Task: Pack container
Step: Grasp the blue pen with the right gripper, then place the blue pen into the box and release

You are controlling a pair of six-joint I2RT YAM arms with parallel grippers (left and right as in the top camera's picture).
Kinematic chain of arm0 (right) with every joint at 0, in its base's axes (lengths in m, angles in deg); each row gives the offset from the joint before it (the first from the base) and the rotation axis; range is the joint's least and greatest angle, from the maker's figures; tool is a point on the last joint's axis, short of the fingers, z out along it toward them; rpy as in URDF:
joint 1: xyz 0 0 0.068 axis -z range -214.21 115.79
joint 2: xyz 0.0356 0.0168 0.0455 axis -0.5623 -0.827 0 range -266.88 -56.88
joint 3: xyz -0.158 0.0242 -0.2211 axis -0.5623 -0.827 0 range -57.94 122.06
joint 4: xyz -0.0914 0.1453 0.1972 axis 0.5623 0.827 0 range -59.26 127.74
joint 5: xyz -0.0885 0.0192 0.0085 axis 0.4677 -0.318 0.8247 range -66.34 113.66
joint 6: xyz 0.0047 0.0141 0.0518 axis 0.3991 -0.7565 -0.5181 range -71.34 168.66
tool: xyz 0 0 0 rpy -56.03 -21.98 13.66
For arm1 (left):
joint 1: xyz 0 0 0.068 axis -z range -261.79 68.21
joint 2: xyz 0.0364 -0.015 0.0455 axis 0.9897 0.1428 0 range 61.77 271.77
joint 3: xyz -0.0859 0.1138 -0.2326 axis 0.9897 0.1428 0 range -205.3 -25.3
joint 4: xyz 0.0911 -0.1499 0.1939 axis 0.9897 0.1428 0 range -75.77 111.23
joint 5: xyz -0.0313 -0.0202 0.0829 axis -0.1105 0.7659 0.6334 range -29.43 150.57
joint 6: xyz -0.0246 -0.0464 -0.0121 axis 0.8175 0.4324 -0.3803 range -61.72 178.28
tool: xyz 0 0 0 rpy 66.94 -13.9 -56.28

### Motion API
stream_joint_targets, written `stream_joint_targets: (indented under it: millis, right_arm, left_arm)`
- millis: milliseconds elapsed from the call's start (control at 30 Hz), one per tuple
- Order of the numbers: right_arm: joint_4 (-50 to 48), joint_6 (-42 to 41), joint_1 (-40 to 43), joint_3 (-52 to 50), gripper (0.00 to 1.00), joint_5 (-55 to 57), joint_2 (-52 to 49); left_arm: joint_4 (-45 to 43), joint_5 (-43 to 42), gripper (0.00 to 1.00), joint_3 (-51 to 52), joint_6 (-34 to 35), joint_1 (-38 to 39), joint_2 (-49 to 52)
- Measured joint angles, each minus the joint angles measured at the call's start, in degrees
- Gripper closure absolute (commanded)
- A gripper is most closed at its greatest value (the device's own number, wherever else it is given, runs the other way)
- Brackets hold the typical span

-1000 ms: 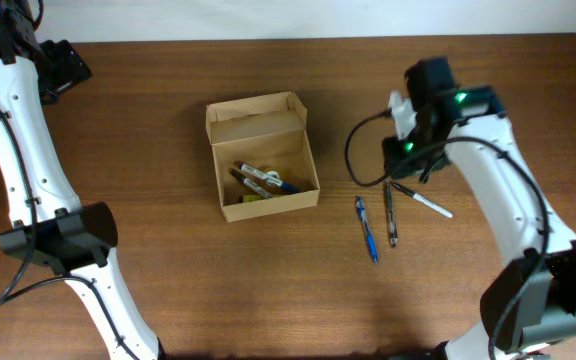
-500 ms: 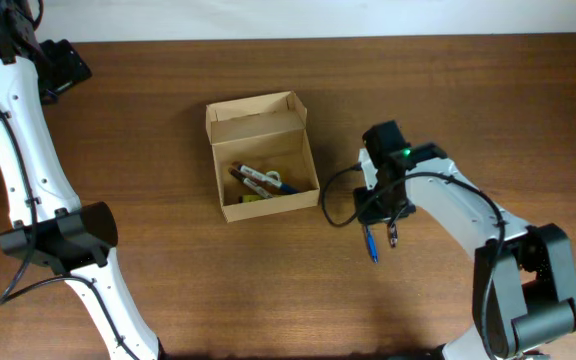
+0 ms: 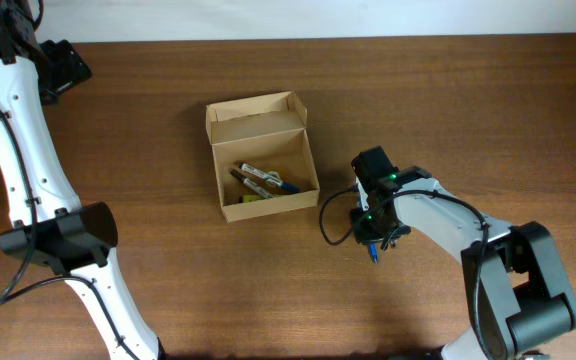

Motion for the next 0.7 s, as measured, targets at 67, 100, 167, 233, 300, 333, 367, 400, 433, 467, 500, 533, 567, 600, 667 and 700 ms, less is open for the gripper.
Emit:
stream_joint_targets:
  millis: [67,100,167,233,300,333,367,400,433,467,500,533,567,600,667,700]
  right_arm:
    - [0.00,-0.74,-0.04,-0.04,0.96,0.94,0.00]
    - [0.02,-0.83,-0.02,-0.04,0.96,1.14,-0.07]
    - [0.02,-1.11,-0.04,-0.04,0.96,1.25,-0.07]
    - [0.48,-0.85,-0.04,0.24,0.96,0.96,-0.09]
    - [2.16,0.37,-0.04,1.20,0.96,-0.22,-0.17]
    - [3.67,1.05,-0.04,2.38,0.96,-0.98,-0.20]
    - [5.60,1.92,-0.04,4.44,0.96,-1.70,-0.20]
    - [7.19,2.71,-0.04,6.93,0.96,-2.29,-0.17]
    - [8.98,3.61,-0.09,10.03,0.96,-2.62,-0.13]
    - [10.58,4.24,-0.13,12.83,0.96,-2.91,-0.13]
    - [12.81,5.40,-0.26,17.00,0.96,-3.19,0.07]
    - [14.91,6.51,-0.44,21.11,0.96,-3.41,0.22]
    - [16.61,7.72,-0.74,25.31,0.96,-3.56,0.39]
    - [17.94,9.14,-1.20,29.53,0.96,-3.61,0.74]
    - [20.22,12.70,-2.49,37.05,0.96,-3.78,1.68]
    - [21.24,14.62,-3.30,40.15,0.96,-3.85,2.19]
  left_arm:
    - [0.00,0.00,0.00,0.00,0.00,0.00,0.00]
    - [0.00,0.00,0.00,0.00,0.02,0.00,0.00]
    - [0.00,0.00,0.00,0.00,0.00,0.00,0.00]
    - [0.00,0.00,0.00,0.00,0.00,0.00,0.00]
    - [0.00,0.00,0.00,0.00,0.00,0.00,0.00]
    - [0.00,0.02,0.00,0.00,0.02,0.00,0.00]
    - [0.00,0.00,0.00,0.00,0.00,0.00,0.00]
    - [-0.02,0.00,0.00,0.00,0.00,0.00,0.00]
    - [0.00,0.02,0.00,0.00,0.00,0.00,0.00]
    - [0.00,0.02,0.00,0.00,0.02,0.00,0.00]
    - [-0.02,0.02,0.00,0.00,0.00,0.00,0.00]
    - [0.00,0.02,0.00,0.00,0.00,0.00,0.00]
    - [0.00,0.02,0.00,0.00,0.00,0.00,0.00]
    - [-0.02,0.00,0.00,0.00,0.02,0.00,0.00]
    - [-0.02,0.00,0.00,0.00,0.02,0.00,0.00]
    - [0.00,0.00,0.00,0.00,0.02,0.00,0.00]
